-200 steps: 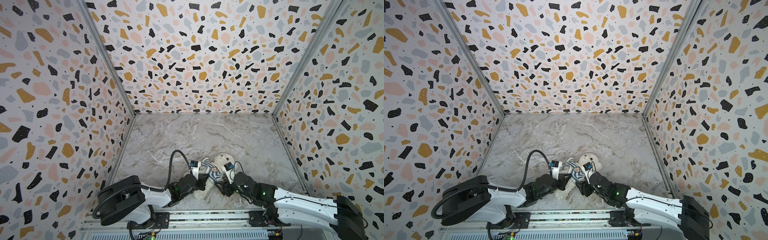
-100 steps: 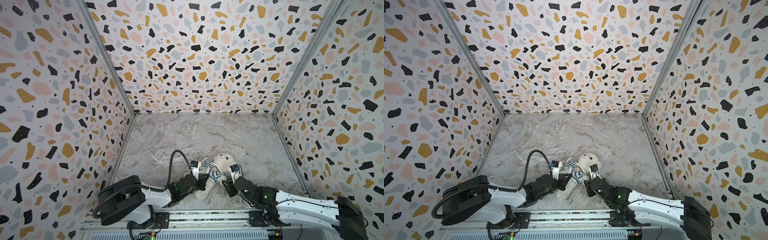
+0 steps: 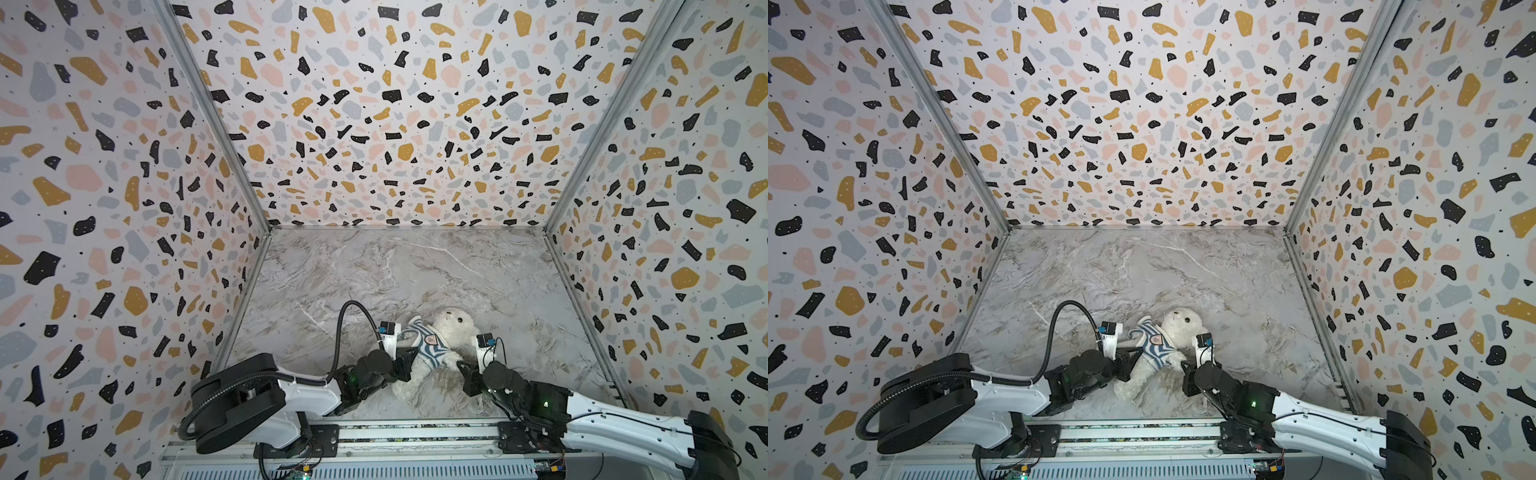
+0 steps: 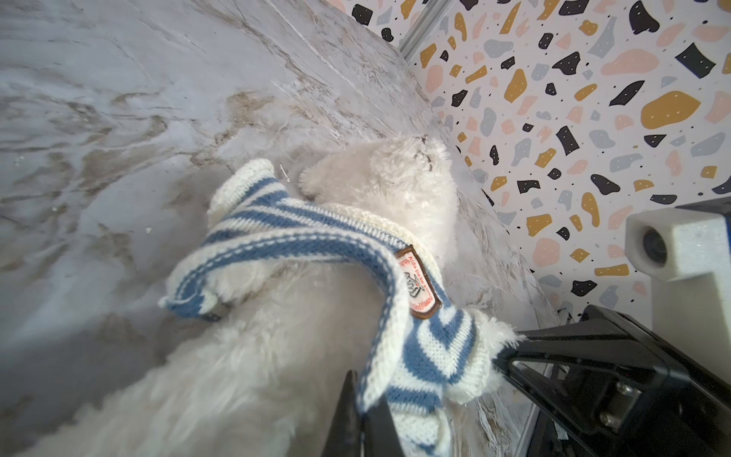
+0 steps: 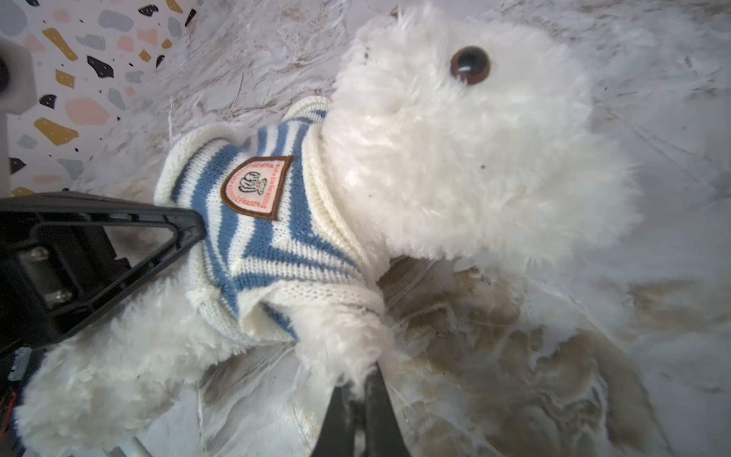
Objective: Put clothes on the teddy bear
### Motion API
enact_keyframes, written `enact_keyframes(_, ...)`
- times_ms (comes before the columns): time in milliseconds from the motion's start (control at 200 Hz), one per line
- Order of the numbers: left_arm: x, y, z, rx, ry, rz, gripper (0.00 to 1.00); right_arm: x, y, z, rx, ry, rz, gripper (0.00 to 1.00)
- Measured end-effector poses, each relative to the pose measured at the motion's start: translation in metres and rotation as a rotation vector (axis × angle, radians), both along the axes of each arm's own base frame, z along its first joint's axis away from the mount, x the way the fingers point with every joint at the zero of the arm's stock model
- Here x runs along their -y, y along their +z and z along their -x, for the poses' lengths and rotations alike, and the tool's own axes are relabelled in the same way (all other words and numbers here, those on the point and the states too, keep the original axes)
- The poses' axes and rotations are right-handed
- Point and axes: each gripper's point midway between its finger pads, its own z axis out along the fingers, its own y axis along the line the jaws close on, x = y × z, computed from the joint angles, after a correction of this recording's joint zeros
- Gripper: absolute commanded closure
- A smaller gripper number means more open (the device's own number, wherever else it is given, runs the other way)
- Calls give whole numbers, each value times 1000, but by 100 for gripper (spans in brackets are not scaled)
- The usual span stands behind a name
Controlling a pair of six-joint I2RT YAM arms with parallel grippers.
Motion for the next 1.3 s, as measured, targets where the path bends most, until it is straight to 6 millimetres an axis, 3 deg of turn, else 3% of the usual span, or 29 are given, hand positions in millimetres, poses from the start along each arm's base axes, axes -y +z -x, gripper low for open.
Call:
enact_keyframes(175,2,0,3,7,-26,-15,100,0,-4,-2,-14,-1,-5,100)
enact_keyframes(320,18,4,15,18,-104,-33,100,-1,-14,-3,-32,2,33,93)
enact_keyframes(531,37,9,39,18,-225,-38,100,1,-11,-4,-26,-4,25,61)
enact_keyframes(631,38,2,47,0,-250,-63,93,4,-3,-6,-1,-15,18,47)
enact_keyframes(701,38,0,49,-4,-259,-68,87,4,7,-9,22,-17,24,43)
enact_keyframes(801,39,1,53,-9,-273,-70,73,-2,30,-16,67,-14,37,41)
enact_keyframes(996,34,11,58,2,-284,-46,65,-30,70,-36,158,24,81,42)
enact_keyframes(1126,21,21,63,18,-278,-24,64,-55,71,-48,181,79,120,51)
enact_keyframes(1301,-5,44,60,72,-215,6,64,-80,49,-53,159,168,159,65)
